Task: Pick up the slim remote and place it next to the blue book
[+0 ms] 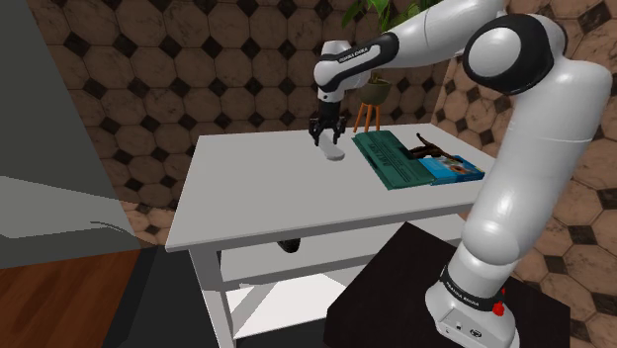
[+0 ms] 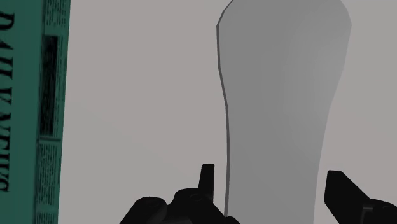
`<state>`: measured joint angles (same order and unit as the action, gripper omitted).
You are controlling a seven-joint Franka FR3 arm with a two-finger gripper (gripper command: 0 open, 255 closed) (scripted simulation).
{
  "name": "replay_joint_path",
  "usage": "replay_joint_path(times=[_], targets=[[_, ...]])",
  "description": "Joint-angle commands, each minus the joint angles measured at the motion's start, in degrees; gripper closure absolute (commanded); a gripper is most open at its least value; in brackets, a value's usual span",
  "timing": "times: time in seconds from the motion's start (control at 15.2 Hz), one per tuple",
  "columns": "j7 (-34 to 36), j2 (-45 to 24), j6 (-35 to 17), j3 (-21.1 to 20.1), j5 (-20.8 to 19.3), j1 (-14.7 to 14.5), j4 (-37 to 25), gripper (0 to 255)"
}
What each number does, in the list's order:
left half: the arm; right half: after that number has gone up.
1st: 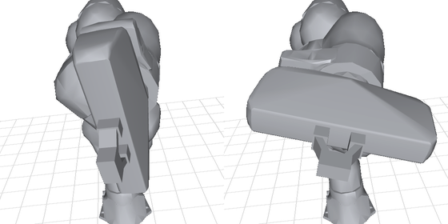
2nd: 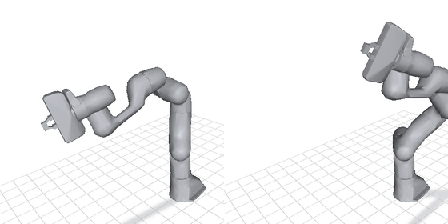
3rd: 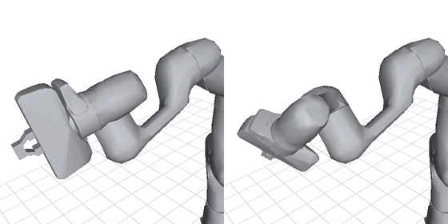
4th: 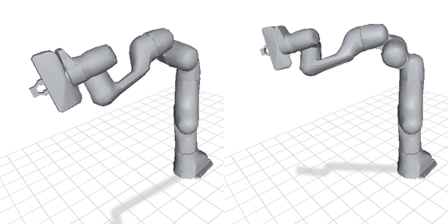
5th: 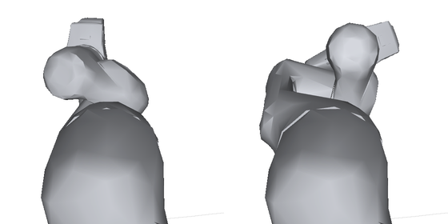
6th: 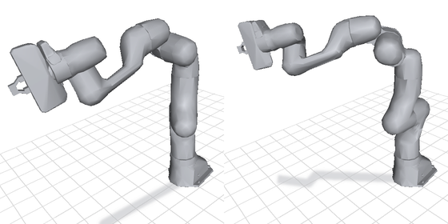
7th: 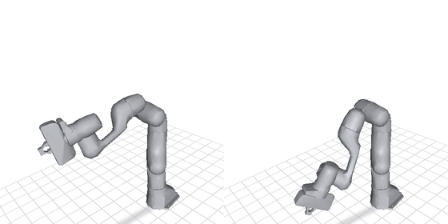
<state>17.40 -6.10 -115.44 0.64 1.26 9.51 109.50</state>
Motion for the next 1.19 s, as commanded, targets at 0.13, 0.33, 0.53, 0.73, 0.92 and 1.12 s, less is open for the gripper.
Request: replay_joint_path(times=[0.13,0.33,0.53,0.73,0.92,1.12], targets=[[-5.2,2.4,-0.8,2.3,0.1,2.8,3.3,255],[-9.2,3.7,-1.0,4.1,0.1,4.9,4.9,255],[-13.2,4.5,-1.1,6.1,0.1,7.0,5.8,255],[-17.2,4.8,-1.1,8.1,0.1,9.0,6.2,255],[-21.3,4.7,-0.9,10.1,0.1,11.1,6.0,255],[-25.5,4.0,-0.7,12.1,0.3,13.2,5.2,255]])
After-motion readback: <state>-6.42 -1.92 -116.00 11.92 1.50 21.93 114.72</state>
